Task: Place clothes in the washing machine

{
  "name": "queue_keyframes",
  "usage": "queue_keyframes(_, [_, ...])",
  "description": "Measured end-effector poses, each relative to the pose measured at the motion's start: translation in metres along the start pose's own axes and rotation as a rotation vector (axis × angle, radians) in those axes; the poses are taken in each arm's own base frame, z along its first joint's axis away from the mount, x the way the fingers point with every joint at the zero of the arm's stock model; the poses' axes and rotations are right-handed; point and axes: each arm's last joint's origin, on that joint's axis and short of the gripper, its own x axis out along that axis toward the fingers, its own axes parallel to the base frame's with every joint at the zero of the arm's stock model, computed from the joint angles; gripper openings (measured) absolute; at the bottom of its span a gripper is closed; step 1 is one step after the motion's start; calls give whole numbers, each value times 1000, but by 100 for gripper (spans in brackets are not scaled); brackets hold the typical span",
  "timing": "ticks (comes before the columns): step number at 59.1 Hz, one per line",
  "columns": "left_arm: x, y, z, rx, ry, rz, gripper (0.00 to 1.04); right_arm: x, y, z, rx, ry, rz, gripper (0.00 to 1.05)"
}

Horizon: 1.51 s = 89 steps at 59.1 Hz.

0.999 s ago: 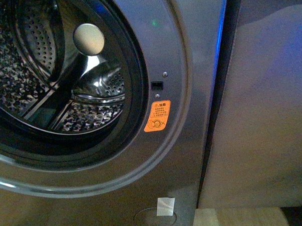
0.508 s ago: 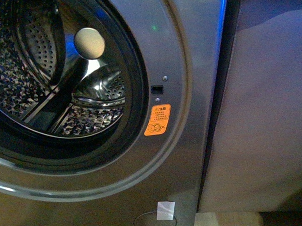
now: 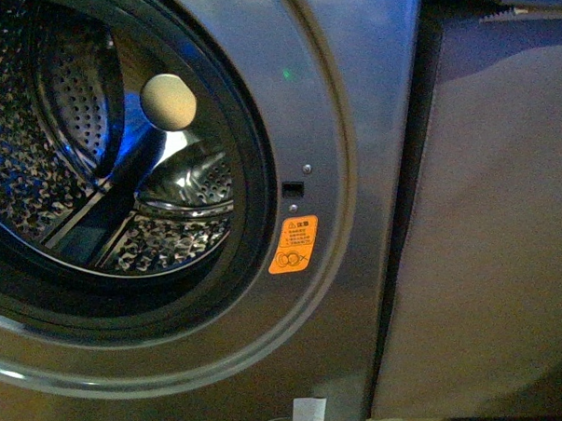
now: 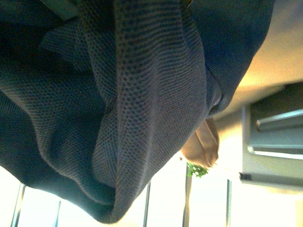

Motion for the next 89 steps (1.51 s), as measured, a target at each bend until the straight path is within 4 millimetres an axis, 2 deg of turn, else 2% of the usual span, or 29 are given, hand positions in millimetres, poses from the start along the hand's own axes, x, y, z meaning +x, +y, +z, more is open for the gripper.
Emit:
queue_keyframes(7, [0,0,0,0,0,0,98,17,34,37,33,-77,82,12])
queue_keyframes(13, [0,0,0,0,0,0,98,28,61,57,60,-112,145,12])
queue_keyframes(29, [0,0,0,0,0,0,98,67,174,122,160,-147,384,12])
queue_keyframes(35, [0,0,0,0,0,0,98,80,213,134,240,-59,495,12])
queue_keyframes(37, [0,0,0,0,0,0,98,83,218,135,254,-40,514,12])
queue_keyframes(45, [0,0,0,0,0,0,98,101,263,138,442,175,685,12])
queue_keyframes(54, [0,0,0,0,0,0,98,108,277,144,571,246,794,12])
queue_keyframes(63, [0,0,0,0,0,0,98,108,275,154,633,243,818,12])
queue_keyframes(89, [0,0,0,0,0,0,98,107,274,156,650,243,819,12])
